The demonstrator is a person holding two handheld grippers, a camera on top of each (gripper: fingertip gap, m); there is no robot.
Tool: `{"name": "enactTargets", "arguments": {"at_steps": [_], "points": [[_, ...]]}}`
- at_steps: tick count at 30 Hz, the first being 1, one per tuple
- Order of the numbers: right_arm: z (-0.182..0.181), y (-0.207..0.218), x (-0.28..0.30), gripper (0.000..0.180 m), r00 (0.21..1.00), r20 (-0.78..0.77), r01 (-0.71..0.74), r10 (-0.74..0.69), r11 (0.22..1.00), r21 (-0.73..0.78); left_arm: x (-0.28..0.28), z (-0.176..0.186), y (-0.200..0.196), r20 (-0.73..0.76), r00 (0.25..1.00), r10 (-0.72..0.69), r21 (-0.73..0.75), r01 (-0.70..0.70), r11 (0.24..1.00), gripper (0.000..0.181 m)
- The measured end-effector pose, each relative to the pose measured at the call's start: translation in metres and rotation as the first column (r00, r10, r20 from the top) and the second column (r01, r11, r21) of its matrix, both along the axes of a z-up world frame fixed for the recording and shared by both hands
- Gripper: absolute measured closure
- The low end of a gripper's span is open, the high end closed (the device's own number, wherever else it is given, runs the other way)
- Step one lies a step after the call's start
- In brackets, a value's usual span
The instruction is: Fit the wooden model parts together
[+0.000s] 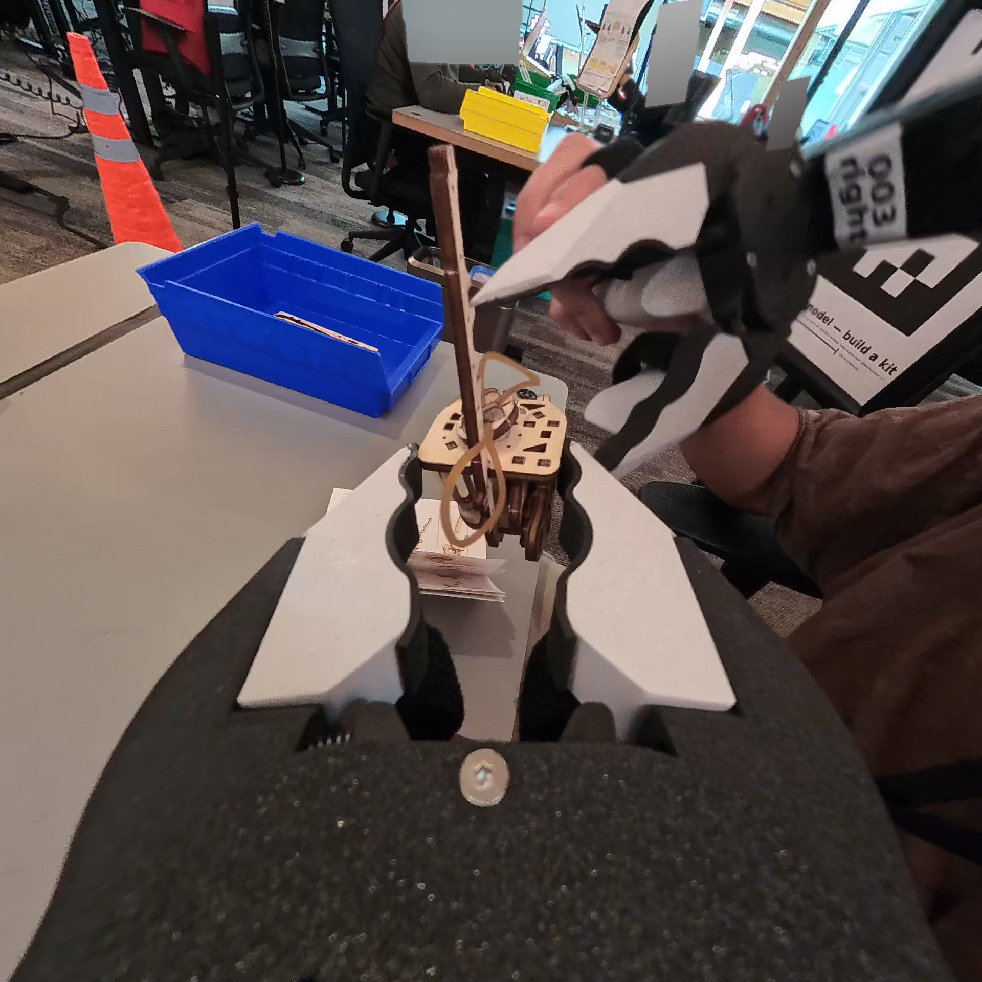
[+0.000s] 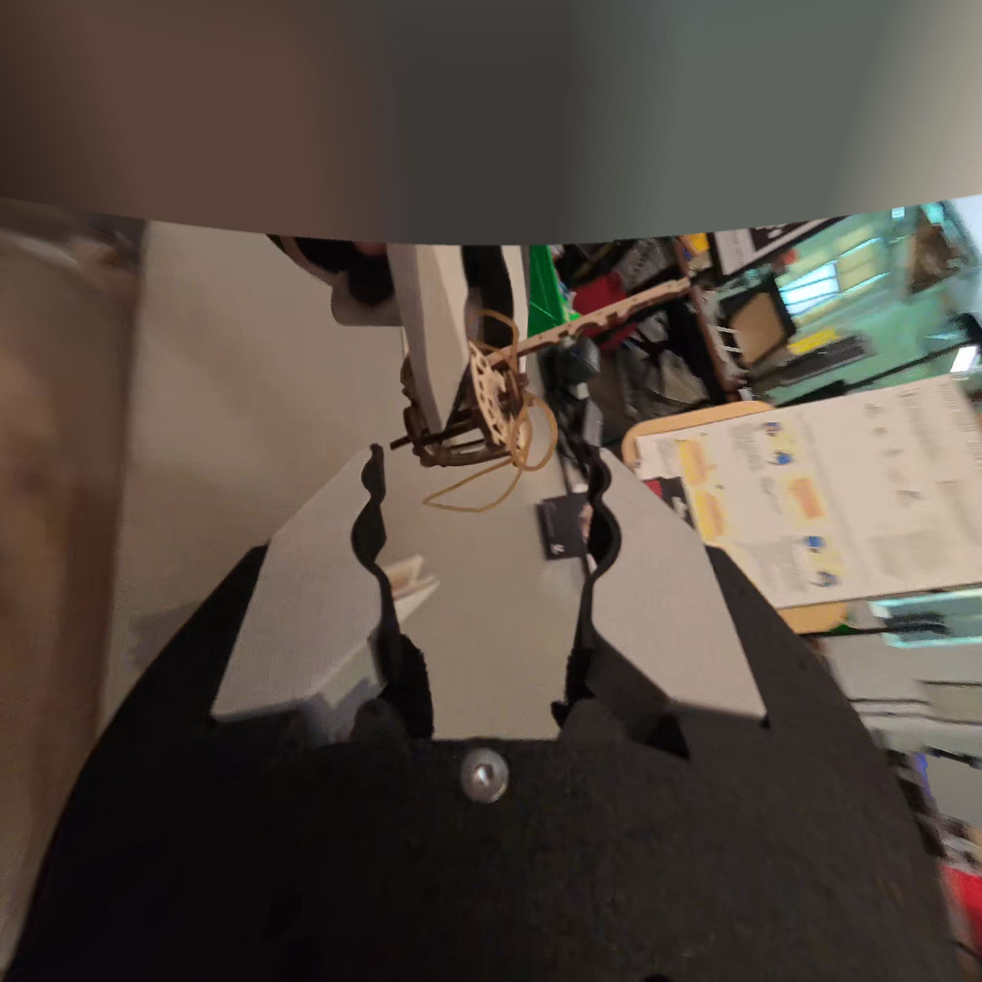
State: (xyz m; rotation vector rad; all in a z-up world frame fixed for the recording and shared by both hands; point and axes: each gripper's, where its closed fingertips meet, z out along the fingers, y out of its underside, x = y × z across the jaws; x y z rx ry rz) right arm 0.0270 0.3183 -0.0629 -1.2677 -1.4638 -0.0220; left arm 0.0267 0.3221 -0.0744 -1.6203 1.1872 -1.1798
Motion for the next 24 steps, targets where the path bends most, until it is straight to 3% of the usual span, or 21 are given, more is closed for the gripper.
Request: {"name": "enactTargets", "arguments": {"at_steps": [6,14,24], "points": [[-0.01,0.004,-0.009,0.097,0.981,0.173,0.039,-0.081,0.971,0.235,0.002,-0.004,0.002,-0.013,1.0,0.003,-0.018,-0.003,1.0,0.132],[-0.019,0.01,-0.017,0.097,0.939,0.328,0.032,-0.105,0.975,0.22,0.001,-0.007,0.002,-0.023,1.0,0.006,-0.025,-0.006,1.0,0.131],[-0.021,0.013,-0.028,0.112,0.928,0.354,0.031,-0.114,0.972,0.232,0.0,-0.005,0.002,-0.017,1.0,0.007,-0.028,-0.008,1.0,0.132]]}}
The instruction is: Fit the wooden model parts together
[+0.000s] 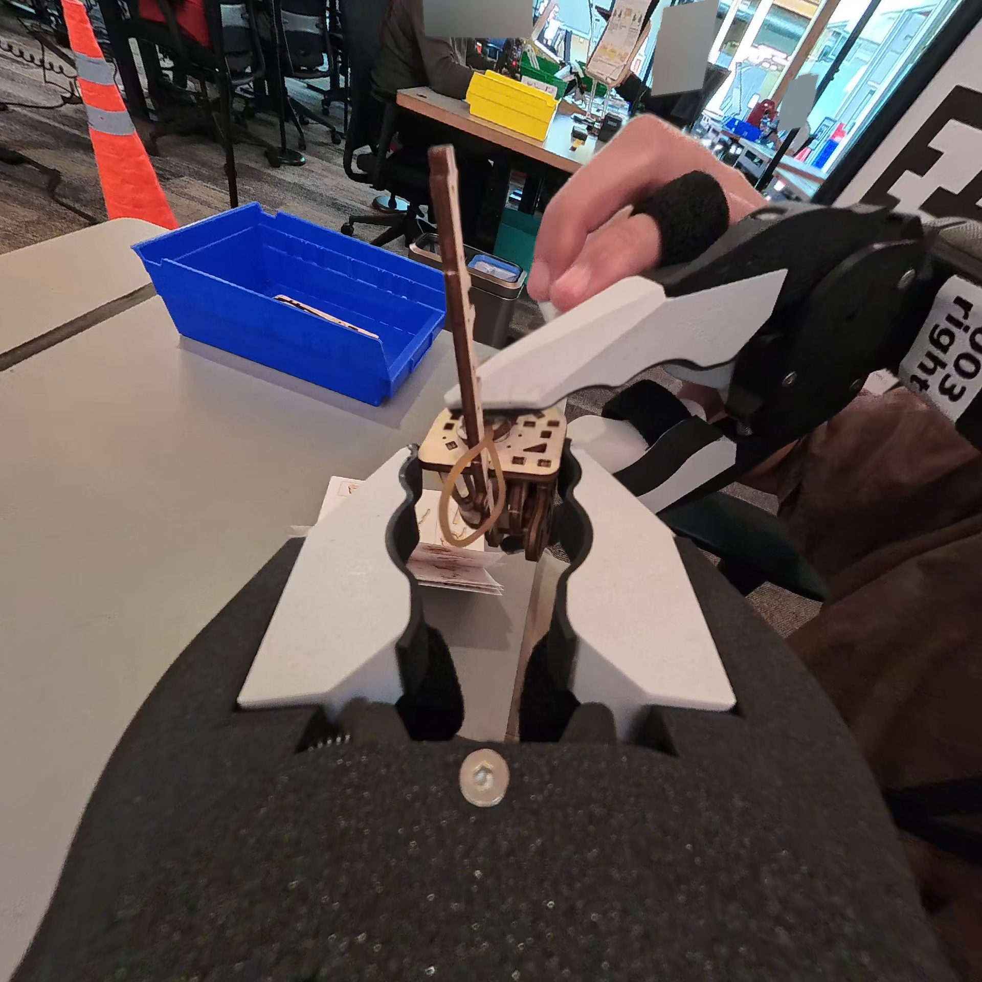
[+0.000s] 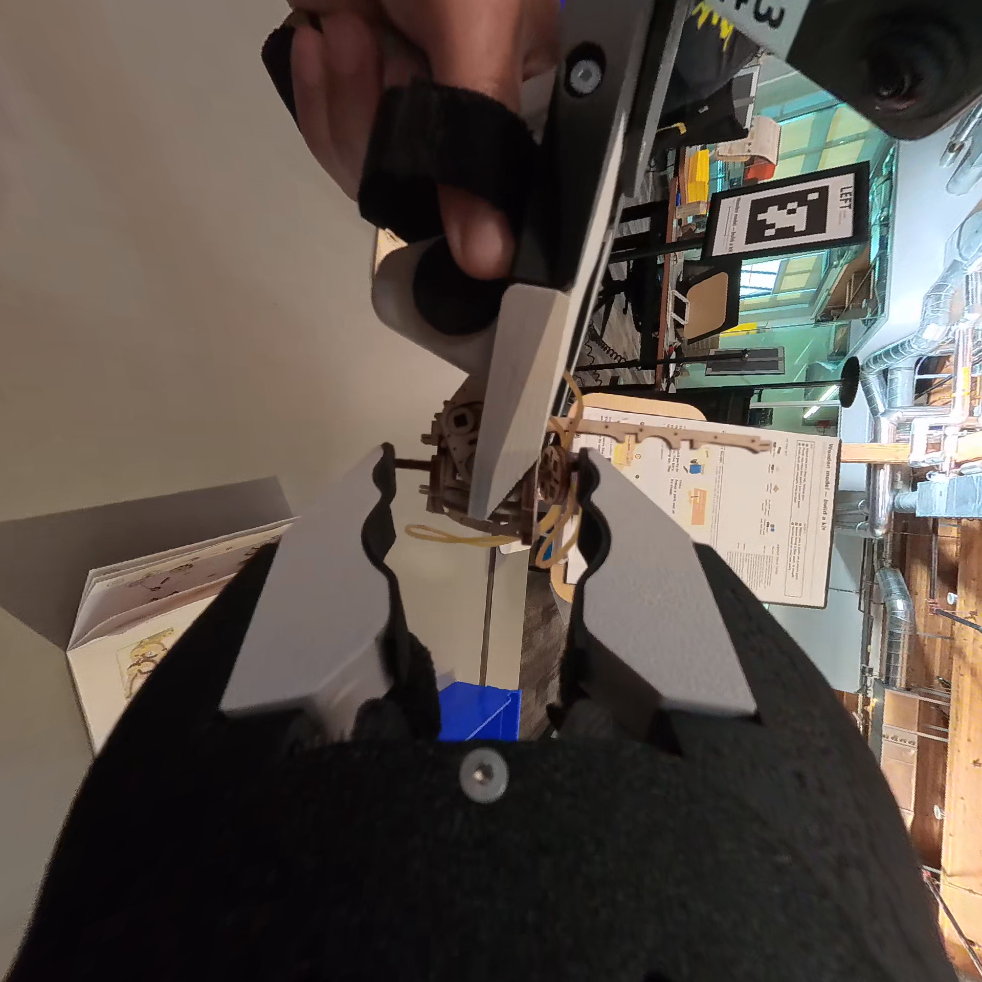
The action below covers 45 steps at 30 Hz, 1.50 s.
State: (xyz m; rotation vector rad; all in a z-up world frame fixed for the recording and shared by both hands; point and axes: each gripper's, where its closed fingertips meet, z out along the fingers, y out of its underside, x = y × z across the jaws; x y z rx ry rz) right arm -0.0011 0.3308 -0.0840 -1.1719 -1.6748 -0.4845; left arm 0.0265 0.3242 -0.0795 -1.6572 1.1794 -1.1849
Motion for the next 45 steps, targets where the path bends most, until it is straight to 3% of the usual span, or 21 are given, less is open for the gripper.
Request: {"name": "enactTargets", "arguments": {"at_steps": [45], "points": [[0.0023,0.0052,-0.0004,0.108,0.997,0.058,0.044,-0.051,0.993,0.107,-0.0041,0.0047,0.0038,0.027,1.0,0.015,-0.042,-0.014,0.999,0.132]]}}
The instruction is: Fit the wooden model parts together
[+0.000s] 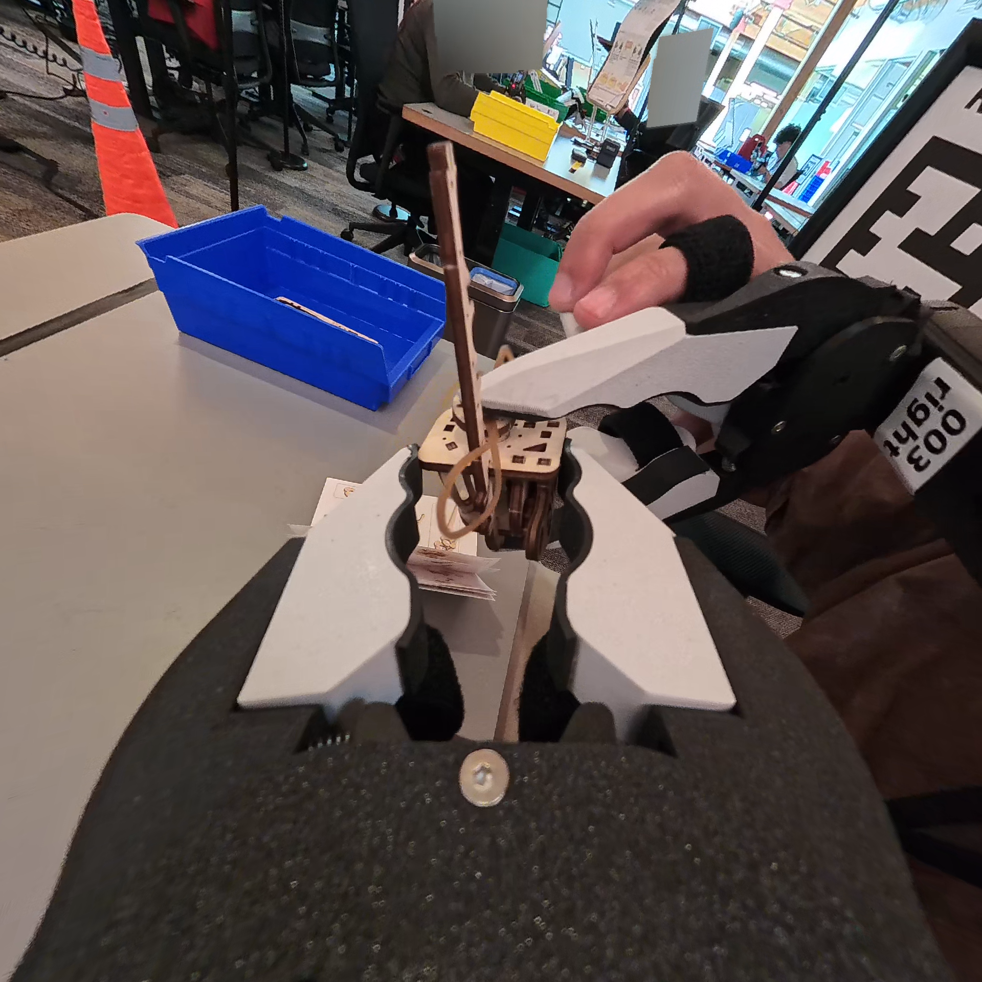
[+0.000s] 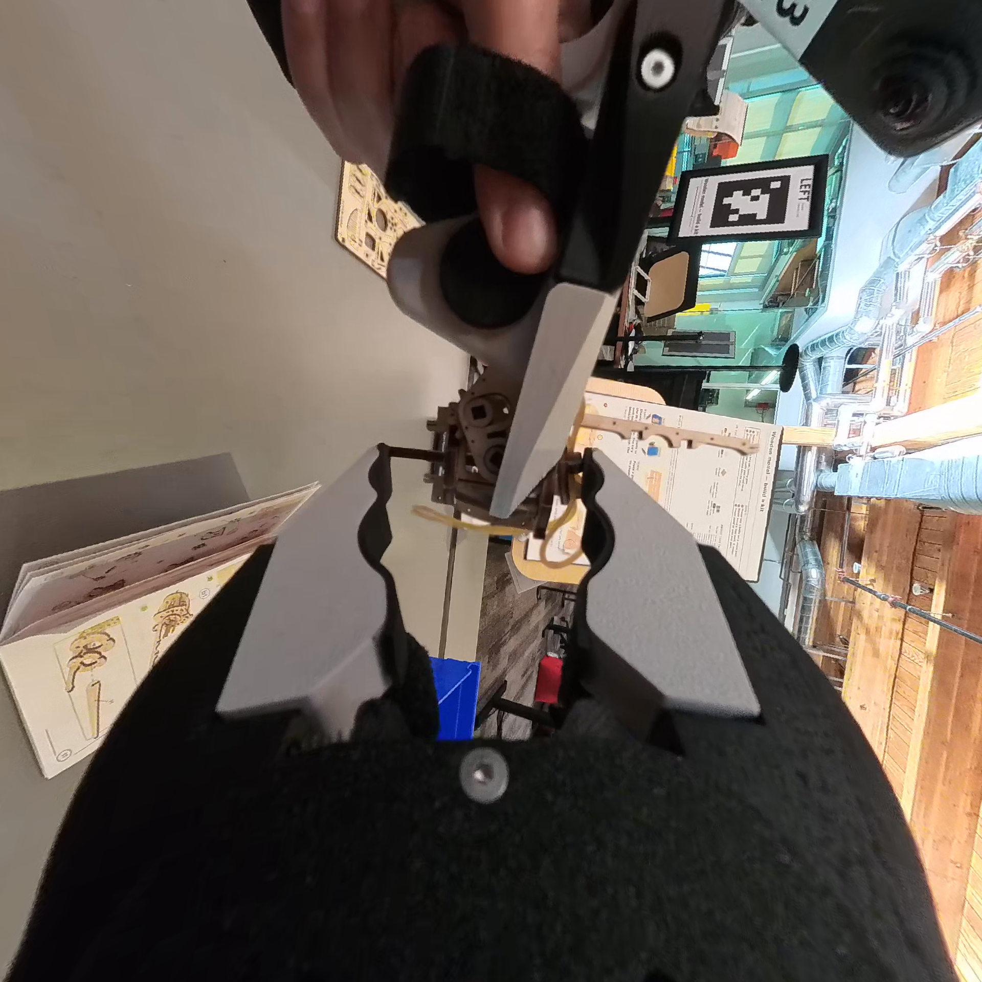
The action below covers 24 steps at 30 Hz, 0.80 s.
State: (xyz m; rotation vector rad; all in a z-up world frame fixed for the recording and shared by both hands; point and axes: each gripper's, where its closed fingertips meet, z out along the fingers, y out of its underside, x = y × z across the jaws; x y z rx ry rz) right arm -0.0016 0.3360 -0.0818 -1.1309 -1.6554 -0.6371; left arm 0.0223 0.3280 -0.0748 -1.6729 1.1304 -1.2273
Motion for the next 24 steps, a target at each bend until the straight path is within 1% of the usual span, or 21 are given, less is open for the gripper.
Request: {"name": "enactTargets", "arguments": {"at_steps": [7,11,17,24], "points": [[0.0009,-0.0019,-0.005,0.112,1.0,0.012,-0.018,0.018,1.0,0.019,0.0008,0.001,0.0003,0.015,1.0,0.0,-0.015,0.001,1.0,0.132],[0.0048,-0.0025,-0.0071,0.112,1.0,-0.009,-0.026,0.027,0.999,0.034,-0.0014,0.0048,0.0006,0.03,1.0,0.002,-0.014,-0.001,1.0,0.132],[0.0076,0.0014,-0.0042,0.109,1.0,-0.019,-0.001,0.002,0.999,0.033,-0.0033,0.0074,0.0024,0.047,0.999,0.009,-0.012,-0.009,1.0,0.132],[0.0061,0.0034,-0.0028,0.109,1.0,-0.025,0.015,-0.015,1.0,0.019,-0.003,0.0068,0.0021,0.028,0.999,0.022,0.025,-0.022,0.999,0.132]]}}
